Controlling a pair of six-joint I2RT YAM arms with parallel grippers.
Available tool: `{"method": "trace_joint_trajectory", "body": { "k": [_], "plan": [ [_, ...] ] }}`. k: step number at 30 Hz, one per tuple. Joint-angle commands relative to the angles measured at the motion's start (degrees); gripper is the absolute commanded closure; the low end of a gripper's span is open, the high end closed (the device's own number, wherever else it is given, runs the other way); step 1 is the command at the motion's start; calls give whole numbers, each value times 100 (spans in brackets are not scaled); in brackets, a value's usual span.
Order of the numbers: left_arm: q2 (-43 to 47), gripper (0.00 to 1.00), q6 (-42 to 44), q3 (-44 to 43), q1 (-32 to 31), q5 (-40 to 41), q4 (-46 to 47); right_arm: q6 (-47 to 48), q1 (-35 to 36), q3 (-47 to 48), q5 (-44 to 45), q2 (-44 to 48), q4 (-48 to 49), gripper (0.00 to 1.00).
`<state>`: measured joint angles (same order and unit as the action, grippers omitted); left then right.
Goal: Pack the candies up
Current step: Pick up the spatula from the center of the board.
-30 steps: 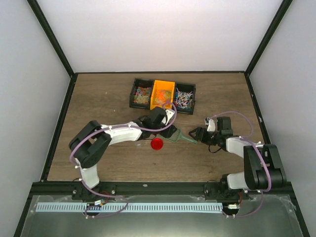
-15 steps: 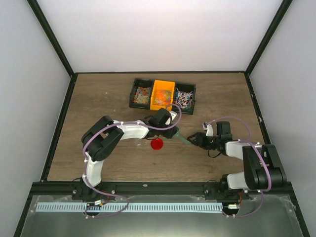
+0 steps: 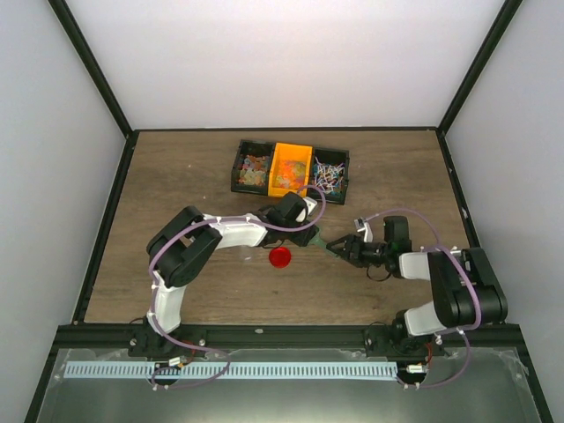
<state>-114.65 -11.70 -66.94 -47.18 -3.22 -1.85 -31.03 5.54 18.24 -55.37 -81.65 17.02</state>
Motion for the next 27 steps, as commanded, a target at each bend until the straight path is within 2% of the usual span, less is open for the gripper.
{"method": "trace_joint_trajectory", "body": {
  "k": [1, 5, 7, 14, 16, 19, 21, 27],
  "plan": [
    [-214, 43, 38, 5, 7, 94, -215, -272, 210, -6, -370, -222, 408, 40],
    [-211, 43, 28, 38, 12, 74, -179, -376, 262, -92, -433, -203, 529, 50],
    [-221, 42, 28, 50, 8, 68, -163, -403, 265, -104, -452, -139, 528, 60],
    [-225, 42, 10, 58, 8, 2, -116, -437, 272, -96, -497, -93, 517, 80],
    [-209, 42, 10, 65, 7, -16, -105, -455, 272, -85, -495, -133, 562, 81],
    [-207, 42, 40, 88, 7, -58, -72, -501, 268, -81, -560, -289, 720, 70],
    [-224, 42, 53, 84, 9, -80, -62, -543, 272, -30, -609, -444, 855, 66],
    [-267, 42, 93, 26, 10, -122, -113, -885, 272, 102, -831, -1049, 1559, 65]
  ]
}}
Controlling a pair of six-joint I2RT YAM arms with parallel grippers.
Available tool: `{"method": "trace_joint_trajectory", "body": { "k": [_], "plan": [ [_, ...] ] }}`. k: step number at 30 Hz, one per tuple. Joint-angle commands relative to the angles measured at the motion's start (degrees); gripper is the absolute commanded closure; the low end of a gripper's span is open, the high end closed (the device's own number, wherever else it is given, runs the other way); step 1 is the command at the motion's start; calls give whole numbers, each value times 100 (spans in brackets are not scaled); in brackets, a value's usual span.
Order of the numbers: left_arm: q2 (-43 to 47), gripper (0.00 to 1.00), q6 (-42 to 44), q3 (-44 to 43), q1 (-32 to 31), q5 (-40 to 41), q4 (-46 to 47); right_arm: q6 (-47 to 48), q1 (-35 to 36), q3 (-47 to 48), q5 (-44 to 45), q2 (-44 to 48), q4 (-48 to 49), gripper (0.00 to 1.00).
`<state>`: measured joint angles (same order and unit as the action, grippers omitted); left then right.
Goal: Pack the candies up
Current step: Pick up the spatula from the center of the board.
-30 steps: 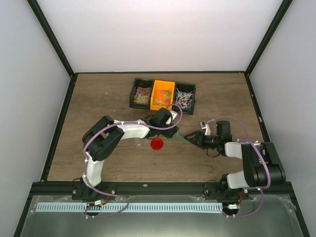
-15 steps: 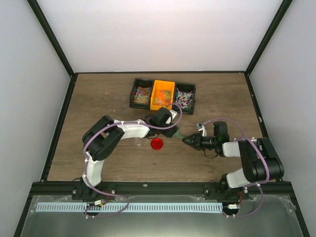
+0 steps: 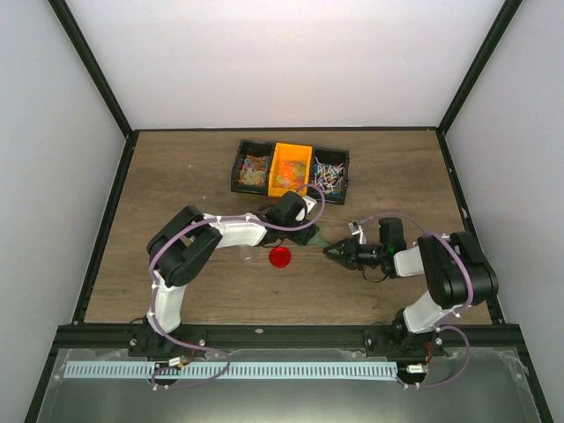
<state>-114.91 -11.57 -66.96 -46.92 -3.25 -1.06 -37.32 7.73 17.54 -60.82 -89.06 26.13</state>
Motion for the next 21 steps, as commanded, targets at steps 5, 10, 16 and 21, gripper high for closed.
{"method": "trace_joint_trajectory", "body": {
  "k": [5, 10, 16, 21],
  "plan": [
    [-263, 42, 126, -27, -19, -93, -253, -381, 51, 399, -352, -626, 852, 66],
    [-275, 42, 120, 7, -19, -70, -268, -416, 53, 566, -359, -756, 842, 69],
    [-252, 42, 98, 11, -15, -53, -256, -416, 53, 486, -369, -771, 847, 77],
    [-261, 42, 85, 7, -19, -95, -235, -337, 70, 388, -414, -742, 783, 77]
  ]
}}
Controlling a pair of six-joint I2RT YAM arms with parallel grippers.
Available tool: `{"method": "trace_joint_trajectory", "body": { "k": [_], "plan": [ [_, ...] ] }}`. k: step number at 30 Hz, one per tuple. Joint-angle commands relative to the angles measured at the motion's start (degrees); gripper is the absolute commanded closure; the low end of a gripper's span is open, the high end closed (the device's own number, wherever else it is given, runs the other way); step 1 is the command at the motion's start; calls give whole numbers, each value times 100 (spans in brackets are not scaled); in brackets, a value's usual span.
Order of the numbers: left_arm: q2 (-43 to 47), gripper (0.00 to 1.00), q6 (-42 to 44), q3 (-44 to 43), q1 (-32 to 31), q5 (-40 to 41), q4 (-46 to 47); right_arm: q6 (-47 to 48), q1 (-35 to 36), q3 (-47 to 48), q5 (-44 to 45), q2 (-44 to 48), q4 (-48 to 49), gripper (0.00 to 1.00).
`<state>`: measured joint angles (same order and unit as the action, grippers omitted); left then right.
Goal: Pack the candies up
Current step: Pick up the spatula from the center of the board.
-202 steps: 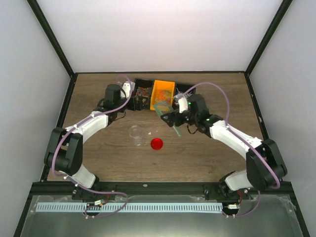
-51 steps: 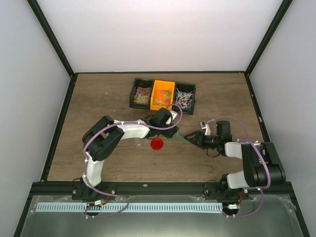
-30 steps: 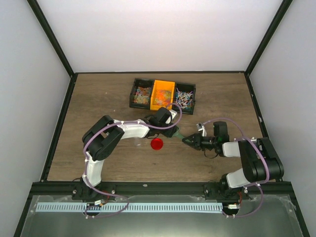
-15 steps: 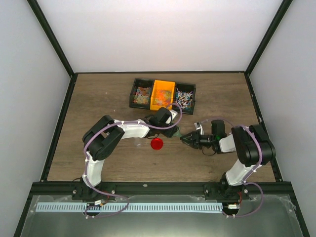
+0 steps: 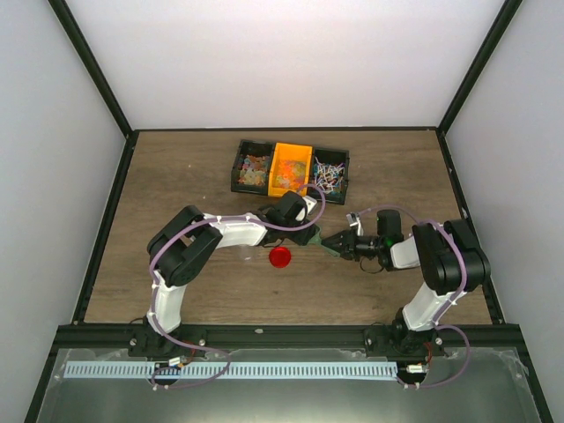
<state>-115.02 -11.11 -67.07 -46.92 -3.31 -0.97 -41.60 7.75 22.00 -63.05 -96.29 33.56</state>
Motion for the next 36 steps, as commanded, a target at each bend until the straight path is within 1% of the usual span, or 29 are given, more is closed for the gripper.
{"method": "trace_joint_trajectory", "body": {
  "k": [1, 4, 15, 22, 28, 31, 34, 36],
  "plan": [
    [-249, 42, 34, 13, -19, -97, -231, 113, 69, -79, -164, 3, 23, 78],
    [-258, 42, 30, 18, -15, -117, -232, 144, 68, -82, -155, -6, -23, 80],
    [-257, 41, 29, 10, -19, -117, -239, 151, 112, 94, -161, -152, -124, 80],
    [-234, 41, 12, 48, -17, -95, -241, 3, 157, 163, -129, -252, -2, 80],
    [-231, 40, 17, 78, -12, -107, -224, -144, 174, 113, -90, -194, 149, 86],
    [-237, 40, 17, 78, -20, -111, -221, -157, 173, 107, -85, -167, 159, 93],
    [-231, 40, 22, 87, -19, -100, -219, -155, 173, 106, -94, -164, 152, 99],
    [-223, 37, 15, 87, -20, -95, -211, -163, 173, 94, -100, -141, 130, 99]
  ]
}}
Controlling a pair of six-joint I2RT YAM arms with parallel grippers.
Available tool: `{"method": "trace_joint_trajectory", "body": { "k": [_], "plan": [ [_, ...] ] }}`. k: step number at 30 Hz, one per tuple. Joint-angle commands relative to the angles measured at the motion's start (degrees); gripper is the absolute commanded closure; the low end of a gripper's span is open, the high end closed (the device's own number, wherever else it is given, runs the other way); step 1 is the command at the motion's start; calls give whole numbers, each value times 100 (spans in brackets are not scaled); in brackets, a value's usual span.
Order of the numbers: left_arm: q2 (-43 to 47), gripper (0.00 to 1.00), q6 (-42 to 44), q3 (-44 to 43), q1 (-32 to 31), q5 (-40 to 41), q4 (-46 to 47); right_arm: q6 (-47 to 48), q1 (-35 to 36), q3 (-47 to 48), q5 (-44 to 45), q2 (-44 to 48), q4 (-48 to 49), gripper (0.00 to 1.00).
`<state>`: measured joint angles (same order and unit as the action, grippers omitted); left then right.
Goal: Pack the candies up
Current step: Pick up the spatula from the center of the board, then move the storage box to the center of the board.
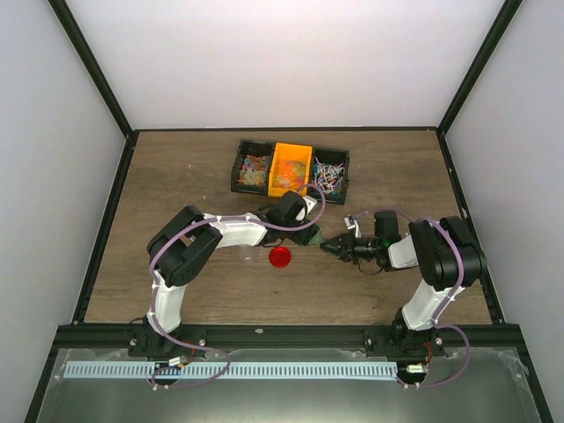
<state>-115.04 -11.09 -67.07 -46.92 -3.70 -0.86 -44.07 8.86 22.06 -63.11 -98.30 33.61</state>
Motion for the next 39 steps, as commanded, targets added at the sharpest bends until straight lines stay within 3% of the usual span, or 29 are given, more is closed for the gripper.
{"method": "trace_joint_trajectory", "body": {
  "k": [1, 6, 10, 11, 20, 26, 34, 36, 38, 39],
  "plan": [
    [-218, 35, 4, 94, -18, -52, -228, 79, 63, 80, -91, 103, 116, 99],
    [-56, 22, -11, 166, -28, -26, -143, -79, 61, -5, -91, 487, 54, 99],
    [425, 1, -82, 280, -98, 485, -191, -59, 63, 25, 164, 956, -394, 99],
    [592, 0, -86, 300, -120, 600, -201, -20, 63, 52, 236, 1052, -527, 99],
    [1927, 0, -173, 448, -195, 1224, -293, 8, 61, 200, 745, 1835, -1248, 99],
    [2359, 0, -336, 492, -78, 1967, -298, -511, 63, 90, 1187, 2573, -1377, 99],
    [2271, 0, -75, -14, 1093, 1525, -396, -1384, 61, 211, 2567, 3851, -2005, 99],
    [2037, 0, 282, -294, 1314, 1928, -518, -1483, 63, 331, 2890, 3954, -2226, 99],
    [1796, 6, 465, -508, 1567, 2201, -523, -1444, 63, 586, 3128, 3873, -2604, 99],
    [1674, 15, 444, -606, 1740, 2096, -525, -1370, 63, 745, 3200, 3801, -2778, 99]
  ]
}}
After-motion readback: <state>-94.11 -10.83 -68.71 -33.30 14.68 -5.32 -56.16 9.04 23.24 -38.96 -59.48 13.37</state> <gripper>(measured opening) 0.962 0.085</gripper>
